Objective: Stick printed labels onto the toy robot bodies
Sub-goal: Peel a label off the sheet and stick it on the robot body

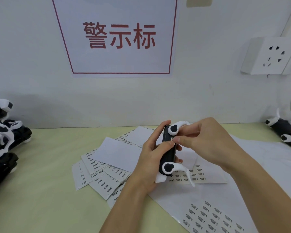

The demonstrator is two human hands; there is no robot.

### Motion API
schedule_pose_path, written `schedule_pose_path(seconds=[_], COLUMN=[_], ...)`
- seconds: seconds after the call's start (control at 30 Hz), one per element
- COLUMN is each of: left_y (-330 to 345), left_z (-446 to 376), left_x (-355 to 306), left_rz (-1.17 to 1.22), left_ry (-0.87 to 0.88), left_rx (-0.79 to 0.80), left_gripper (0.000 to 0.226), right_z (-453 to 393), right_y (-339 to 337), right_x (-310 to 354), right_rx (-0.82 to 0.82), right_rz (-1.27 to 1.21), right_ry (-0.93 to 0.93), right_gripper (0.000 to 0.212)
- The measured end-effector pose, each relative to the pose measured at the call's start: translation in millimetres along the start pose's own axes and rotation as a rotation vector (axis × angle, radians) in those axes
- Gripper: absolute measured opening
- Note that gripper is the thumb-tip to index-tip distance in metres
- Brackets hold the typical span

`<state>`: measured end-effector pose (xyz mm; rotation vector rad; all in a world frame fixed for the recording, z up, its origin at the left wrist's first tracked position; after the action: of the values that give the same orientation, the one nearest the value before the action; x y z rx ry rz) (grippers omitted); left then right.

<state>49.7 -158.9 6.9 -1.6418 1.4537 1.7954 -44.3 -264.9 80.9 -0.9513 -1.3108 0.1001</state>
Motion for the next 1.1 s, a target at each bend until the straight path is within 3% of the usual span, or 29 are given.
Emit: schedule_pose_path(seconds=[0.2, 0.37, 0.5, 0.67, 0.93, 1.1], left_y=[1, 2, 3, 1, 1, -1], left_z=[-1, -1, -1, 0, -1, -1], left_x=[1, 1, 1, 1, 1, -1], left_rz=[0.042, 0.119, 0.141, 0.048, 0.054, 0.029], left_ry=[0.009, -0.021, -0.028, -0.004, 0.003, 0.011], left_rx=[0.012, 0.014, 0.005, -0.004, 0.003, 0.011], left_gripper=[0.059, 0.06, 0.054, 0.052, 0.051, 0.053], right_z=[-1, 1, -1, -1, 0, 0], right_y=[0, -3, 0, -2, -9, -20], right_x=[-2, -2, -1, -2, -1, 6], right_rx=[-0.023, 0.076, 0.005, -0.004, 0.058, -0.262], right_rz=[0.0, -0.048, -0.031, 0.022, 0.077, -0.031], right_ry=[0.002, 0.01, 0.009, -0.007, -0.095, -0.215], right_gripper=[0.01, 0.008, 0.001, 0.017, 0.014, 0.017])
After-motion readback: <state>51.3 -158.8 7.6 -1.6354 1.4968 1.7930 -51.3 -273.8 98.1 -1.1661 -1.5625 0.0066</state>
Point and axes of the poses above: each hand's wrist, its own z-axis away from the middle knuckle, its own y-axis out of the palm, x = y × z, the point moved 3 cm from there along -z, towards the middle knuckle, and after that the axes turned 4 degrees about z, right-handed, at the moved point
